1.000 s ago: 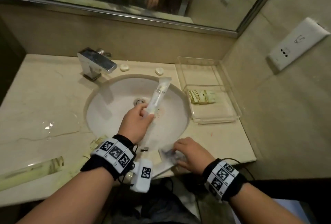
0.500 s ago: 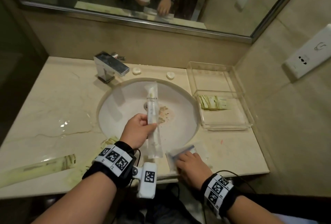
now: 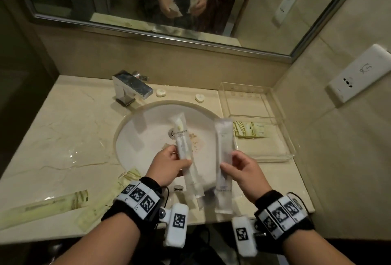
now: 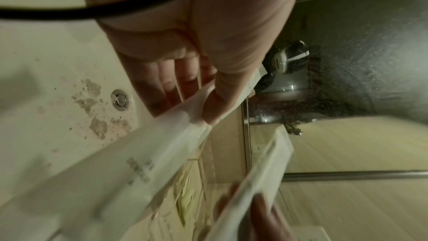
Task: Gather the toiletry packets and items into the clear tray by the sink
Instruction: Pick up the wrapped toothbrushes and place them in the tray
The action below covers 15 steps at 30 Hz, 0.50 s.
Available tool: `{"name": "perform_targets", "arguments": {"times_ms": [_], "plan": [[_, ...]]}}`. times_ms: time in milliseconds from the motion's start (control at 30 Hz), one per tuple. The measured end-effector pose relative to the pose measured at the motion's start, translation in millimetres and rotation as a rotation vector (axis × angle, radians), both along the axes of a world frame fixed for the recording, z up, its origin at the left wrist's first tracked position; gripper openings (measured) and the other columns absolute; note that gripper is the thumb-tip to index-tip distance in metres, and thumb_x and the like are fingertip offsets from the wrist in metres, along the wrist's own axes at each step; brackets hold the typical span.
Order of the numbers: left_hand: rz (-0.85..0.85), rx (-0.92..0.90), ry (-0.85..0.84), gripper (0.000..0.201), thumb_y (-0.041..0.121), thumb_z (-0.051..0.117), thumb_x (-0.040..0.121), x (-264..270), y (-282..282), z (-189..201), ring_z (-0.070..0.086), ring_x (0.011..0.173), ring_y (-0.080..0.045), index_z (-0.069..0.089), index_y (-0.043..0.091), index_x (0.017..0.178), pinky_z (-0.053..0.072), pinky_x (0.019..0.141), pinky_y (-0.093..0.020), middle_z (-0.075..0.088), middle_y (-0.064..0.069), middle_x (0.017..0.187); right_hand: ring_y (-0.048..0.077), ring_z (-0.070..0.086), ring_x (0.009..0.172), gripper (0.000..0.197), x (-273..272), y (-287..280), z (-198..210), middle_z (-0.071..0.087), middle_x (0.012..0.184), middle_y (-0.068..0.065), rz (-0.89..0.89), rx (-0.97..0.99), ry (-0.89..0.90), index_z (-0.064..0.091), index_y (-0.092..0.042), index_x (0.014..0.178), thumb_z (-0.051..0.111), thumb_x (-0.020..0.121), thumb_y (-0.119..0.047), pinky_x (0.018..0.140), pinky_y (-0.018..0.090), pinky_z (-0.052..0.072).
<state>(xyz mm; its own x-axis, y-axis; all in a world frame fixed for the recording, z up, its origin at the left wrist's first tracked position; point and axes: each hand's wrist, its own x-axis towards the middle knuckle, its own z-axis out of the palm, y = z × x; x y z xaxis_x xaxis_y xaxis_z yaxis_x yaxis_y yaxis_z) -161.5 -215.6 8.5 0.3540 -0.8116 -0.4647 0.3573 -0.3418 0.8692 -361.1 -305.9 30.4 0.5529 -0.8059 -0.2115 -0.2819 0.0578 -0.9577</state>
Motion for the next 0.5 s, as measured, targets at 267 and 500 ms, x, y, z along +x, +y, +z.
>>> {"name": "perform_targets", "arguments": {"times_ms": [267,500], "plan": [[-0.085,-0.087,-0.005,0.031,-0.006,0.068,0.080,-12.8,10.5,1.0,0.073,0.089,-0.033,0.064,0.014,0.104,0.061,0.076,-0.040,0.075,-0.015,0.097,0.018,0.067,0.077,0.008,49.1,14.3,5.8,0.071,0.086,0.012,-0.051,0.029,-0.062,0.069,-0.003,0.087,0.071,0.081,0.000,0.072,0.028,0.056],[-0.022,-0.133,0.045,0.026,0.008,0.072,0.082,-13.9,19.2,0.2,0.074,0.088,-0.025,0.067,0.010,0.108,0.061,0.073,-0.035,0.076,-0.011,0.098,0.018,0.065,0.069,0.012,57.2,22.9,1.4,0.069,0.072,0.004,-0.045,0.153,-0.089,0.068,-0.008,0.073,0.070,0.082,0.000,0.067,0.030,0.055]]}}
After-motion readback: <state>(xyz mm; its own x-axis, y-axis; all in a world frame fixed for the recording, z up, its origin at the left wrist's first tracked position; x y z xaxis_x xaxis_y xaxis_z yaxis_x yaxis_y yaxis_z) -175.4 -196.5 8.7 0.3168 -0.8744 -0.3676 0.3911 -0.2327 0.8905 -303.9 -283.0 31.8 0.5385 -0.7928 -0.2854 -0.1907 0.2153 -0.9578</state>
